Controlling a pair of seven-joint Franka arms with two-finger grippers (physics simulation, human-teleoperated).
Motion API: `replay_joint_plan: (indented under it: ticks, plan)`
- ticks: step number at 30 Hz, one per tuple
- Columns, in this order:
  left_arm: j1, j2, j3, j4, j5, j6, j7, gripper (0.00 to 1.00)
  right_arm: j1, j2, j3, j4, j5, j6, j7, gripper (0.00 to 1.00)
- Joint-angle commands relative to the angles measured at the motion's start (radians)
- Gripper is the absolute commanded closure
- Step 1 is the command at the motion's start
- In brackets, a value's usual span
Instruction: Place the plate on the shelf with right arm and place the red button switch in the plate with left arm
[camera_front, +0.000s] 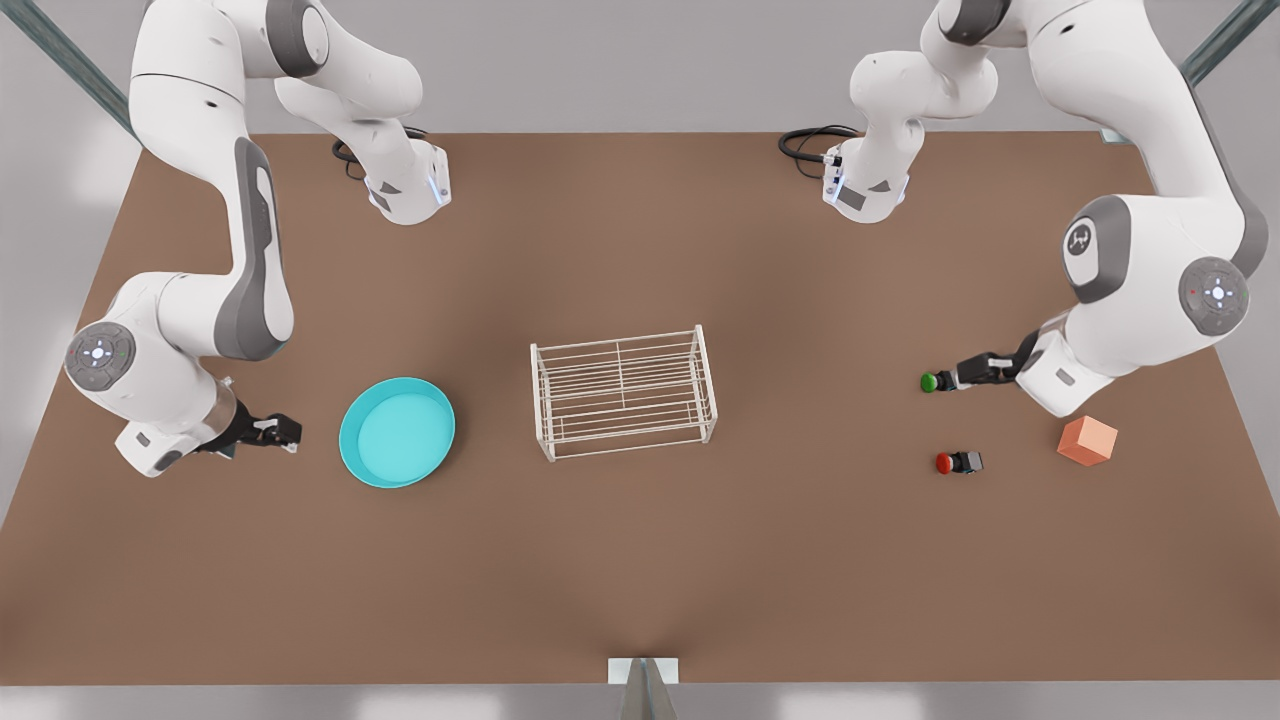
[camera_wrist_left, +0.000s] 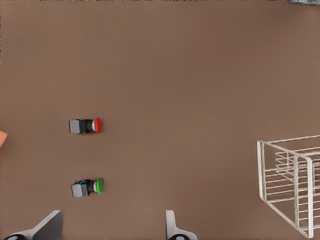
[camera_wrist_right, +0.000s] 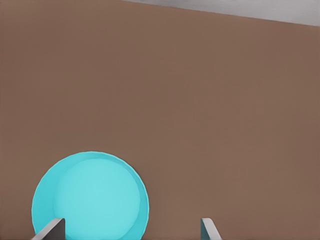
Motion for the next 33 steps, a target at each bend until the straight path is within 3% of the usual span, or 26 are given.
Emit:
replay_joint_plan:
  ticks: [1, 5, 8, 10, 20, 24, 26, 33]
  plan:
    - [0.001, 0.002, 0.001, 0.002, 0.006, 0.017, -0.013, 0.00, 0.000, -0.001, 0.000, -0.002, 0.005, 0.002, -0.055, 0.00]
    - [0.004, -0.007, 0.007, -0.002, 0.006, 0.005, -0.011, 0.00, 0.000, -0.004, 0.000, -0.080, 0.064, -0.065, -0.052, 0.00]
    - [-0.016, -0.012, -0.007, -0.054, 0.065, -0.030, -0.143, 0.00, 0.005, -0.090, 0.000, -0.303, 0.064, 0.128, -0.052, 0.00]
    - [-0.008, -0.001, -0.005, -0.065, 0.060, -0.024, -0.136, 0.00, 0.005, -0.097, 0.000, -0.338, 0.066, 0.157, -0.051, 0.00]
    - [0.093, 0.036, 0.002, -0.076, 0.062, -0.036, -0.146, 0.00, -0.104, 0.110, -0.002, -0.266, 0.278, 0.166, -0.170, 0.00]
    - [0.081, -0.015, -0.031, -0.070, 0.020, -0.144, -0.140, 0.00, -0.100, 0.151, 0.001, -0.264, 0.331, 0.168, -0.190, 0.03]
    - [0.082, -0.009, -0.040, -0.085, -0.066, -0.088, -0.076, 0.00, -0.101, 0.172, 0.001, -0.263, 0.331, 0.169, -0.212, 0.04]
    - [0.068, -0.015, -0.096, -0.099, -0.026, -0.029, -0.036, 0.00, -0.100, 0.251, 0.004, -0.232, 0.327, 0.218, -0.262, 0.07]
